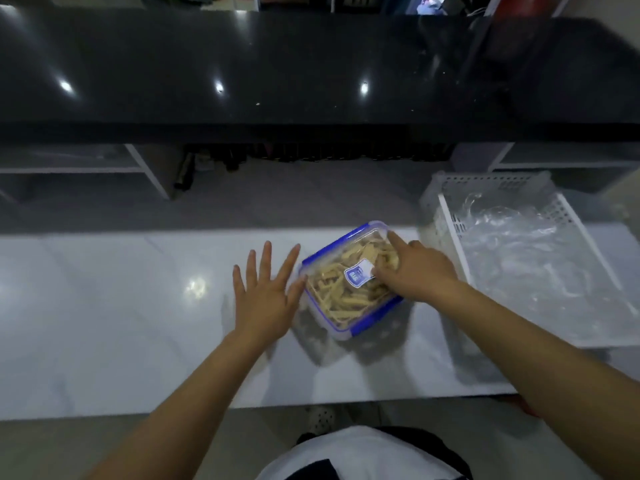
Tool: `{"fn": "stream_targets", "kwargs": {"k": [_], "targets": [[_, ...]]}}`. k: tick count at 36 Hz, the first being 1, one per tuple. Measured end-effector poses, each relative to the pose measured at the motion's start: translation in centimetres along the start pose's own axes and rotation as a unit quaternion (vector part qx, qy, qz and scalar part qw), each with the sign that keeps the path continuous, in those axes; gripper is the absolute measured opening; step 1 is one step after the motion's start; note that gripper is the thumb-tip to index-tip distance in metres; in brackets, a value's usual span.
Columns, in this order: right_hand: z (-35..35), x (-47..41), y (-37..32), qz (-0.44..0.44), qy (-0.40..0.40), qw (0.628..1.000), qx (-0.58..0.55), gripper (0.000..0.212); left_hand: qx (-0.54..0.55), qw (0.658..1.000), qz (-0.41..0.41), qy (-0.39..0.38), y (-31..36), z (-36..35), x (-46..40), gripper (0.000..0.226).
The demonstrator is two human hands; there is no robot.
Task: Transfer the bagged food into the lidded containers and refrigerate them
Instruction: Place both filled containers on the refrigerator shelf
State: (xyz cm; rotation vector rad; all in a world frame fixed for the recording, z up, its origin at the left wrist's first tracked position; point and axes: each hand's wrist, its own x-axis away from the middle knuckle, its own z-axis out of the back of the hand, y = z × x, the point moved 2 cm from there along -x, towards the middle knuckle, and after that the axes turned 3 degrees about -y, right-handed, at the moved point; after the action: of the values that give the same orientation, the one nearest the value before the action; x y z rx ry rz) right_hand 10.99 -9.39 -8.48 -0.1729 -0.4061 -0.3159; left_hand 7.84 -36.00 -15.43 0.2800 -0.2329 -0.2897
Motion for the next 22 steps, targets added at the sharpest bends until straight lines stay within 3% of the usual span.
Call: {"fn": "stream_targets", "kwargs": {"k": [4,7,9,12,15,19,22], "targets": [[-2.7,6.8,1.1,-0.012,-0.031,0.993,-0.117,0.075,0.095,0.994,0.044,-0.012,-1.5,2.9,-1.8,0.082],[-2.3,10.0,1.9,-0.052,-0.081,0.916,-0.389,0.083,0.27,0.96,0.065,-0.046,-1.0,4.1,-1.6,0.076],[-2.2,10.6,2.6,-0.099,-0.096,0.844,-0.518,0.081,0.392,0.909,0.11,-0.092,-0.7,4.3,-0.4,0.064],[-2.3,10.1,4.0,-0.147,-0.122,0.754,-0.629,0.074,0.559,0.79,0.189,-0.164,-1.2,4.3,1.4,0.052],[-2.7,8.8,4.7,-0.19,-0.163,0.687,-0.682,0.064,0.613,0.726,0.222,-0.219,-2.5,4.3,1.8,0.047],[-3.2,7.4,4.5,-0.225,-0.181,0.656,-0.698,0.066,0.63,0.688,0.255,-0.253,-3.8,4.8,1.4,0.051],[-3.3,6.9,4.1,-0.235,-0.185,0.638,-0.71,0.07,0.627,0.678,0.266,-0.274,-4.3,5.3,1.0,0.056]]}}
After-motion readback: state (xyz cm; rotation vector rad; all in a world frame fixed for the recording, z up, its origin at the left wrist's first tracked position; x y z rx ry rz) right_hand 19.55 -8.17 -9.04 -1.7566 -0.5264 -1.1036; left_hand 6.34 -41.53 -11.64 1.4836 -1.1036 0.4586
